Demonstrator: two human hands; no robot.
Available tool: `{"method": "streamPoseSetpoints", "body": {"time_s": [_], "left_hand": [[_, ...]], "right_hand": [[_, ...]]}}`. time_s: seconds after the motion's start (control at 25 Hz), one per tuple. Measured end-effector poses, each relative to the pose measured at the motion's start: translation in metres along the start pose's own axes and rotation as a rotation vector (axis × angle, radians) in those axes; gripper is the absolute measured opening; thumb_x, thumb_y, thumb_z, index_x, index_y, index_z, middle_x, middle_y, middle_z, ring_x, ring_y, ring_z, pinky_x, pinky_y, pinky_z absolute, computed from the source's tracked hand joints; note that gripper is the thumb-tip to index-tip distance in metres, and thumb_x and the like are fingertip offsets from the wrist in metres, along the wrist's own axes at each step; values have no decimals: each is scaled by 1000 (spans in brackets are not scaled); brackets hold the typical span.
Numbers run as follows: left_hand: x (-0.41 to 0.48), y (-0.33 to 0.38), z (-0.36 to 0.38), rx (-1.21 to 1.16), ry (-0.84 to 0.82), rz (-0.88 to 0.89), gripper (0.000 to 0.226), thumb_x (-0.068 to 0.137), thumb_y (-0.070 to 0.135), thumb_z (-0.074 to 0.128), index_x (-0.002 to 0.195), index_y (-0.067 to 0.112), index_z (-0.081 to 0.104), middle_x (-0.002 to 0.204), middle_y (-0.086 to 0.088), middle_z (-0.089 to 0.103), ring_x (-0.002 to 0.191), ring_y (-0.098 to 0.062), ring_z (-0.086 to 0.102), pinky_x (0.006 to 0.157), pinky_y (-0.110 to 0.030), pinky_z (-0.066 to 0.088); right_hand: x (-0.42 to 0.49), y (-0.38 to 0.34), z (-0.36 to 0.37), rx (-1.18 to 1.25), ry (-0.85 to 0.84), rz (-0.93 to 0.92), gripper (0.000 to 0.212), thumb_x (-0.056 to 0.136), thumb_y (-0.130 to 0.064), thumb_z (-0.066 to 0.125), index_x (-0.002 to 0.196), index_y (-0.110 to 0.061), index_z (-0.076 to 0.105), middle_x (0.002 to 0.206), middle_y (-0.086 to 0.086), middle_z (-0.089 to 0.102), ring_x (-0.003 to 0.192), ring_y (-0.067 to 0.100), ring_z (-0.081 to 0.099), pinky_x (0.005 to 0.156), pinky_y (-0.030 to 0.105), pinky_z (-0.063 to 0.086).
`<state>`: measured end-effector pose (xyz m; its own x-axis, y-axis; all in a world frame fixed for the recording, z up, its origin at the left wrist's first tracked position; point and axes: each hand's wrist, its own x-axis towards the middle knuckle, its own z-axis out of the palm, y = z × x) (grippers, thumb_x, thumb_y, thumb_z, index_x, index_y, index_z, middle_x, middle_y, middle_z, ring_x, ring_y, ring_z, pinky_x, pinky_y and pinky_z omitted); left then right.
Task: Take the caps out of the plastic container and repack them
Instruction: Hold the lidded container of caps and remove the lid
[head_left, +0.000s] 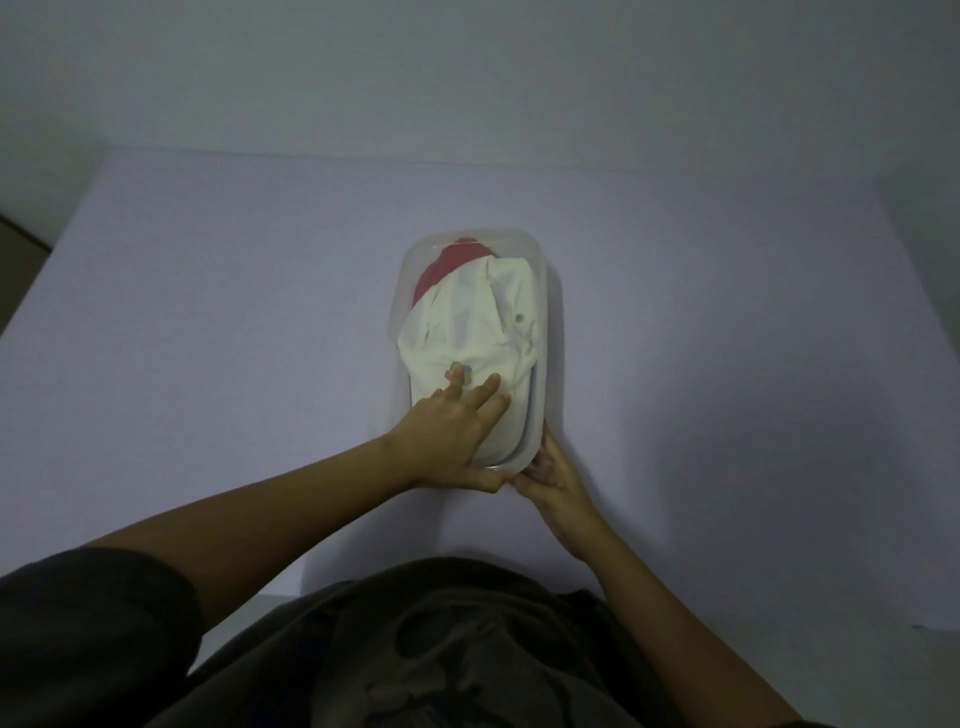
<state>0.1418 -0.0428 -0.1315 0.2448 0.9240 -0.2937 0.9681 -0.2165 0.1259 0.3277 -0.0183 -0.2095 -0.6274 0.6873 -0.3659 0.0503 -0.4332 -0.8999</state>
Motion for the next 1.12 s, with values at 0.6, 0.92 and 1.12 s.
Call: {"method": "streamPoseSetpoints", "body": {"time_s": [0.6, 0.92, 1.12], "left_hand": [[19, 40, 7, 99, -102, -51, 88, 89, 63, 36, 150, 10, 4, 153, -34, 9, 136, -57, 19, 109, -60, 24], [-11, -3, 42, -154, 300, -162, 52, 98, 42, 27, 126, 9, 57, 135, -20, 54, 124, -41, 51, 90, -58, 50], [-32, -1, 46, -814, 470, -1026, 66, 86, 45, 60, 136, 5, 42, 134, -18, 45, 122, -33, 41, 102, -43, 38]], "right_hand": [[1, -4, -1, 371, 116, 182, 68, 71, -58, 69, 130, -28, 53, 128, 6, 63, 116, 23, 61, 85, 37, 56], [8, 0, -4, 396, 261, 195, 67, 86, -27, 65, 144, -17, 34, 139, 13, 51, 113, 22, 60, 88, 34, 56], [8, -9, 11, 308, 312, 195, 54, 84, -26, 63, 133, -18, 43, 128, 6, 55, 105, 17, 59, 75, 32, 57]]}}
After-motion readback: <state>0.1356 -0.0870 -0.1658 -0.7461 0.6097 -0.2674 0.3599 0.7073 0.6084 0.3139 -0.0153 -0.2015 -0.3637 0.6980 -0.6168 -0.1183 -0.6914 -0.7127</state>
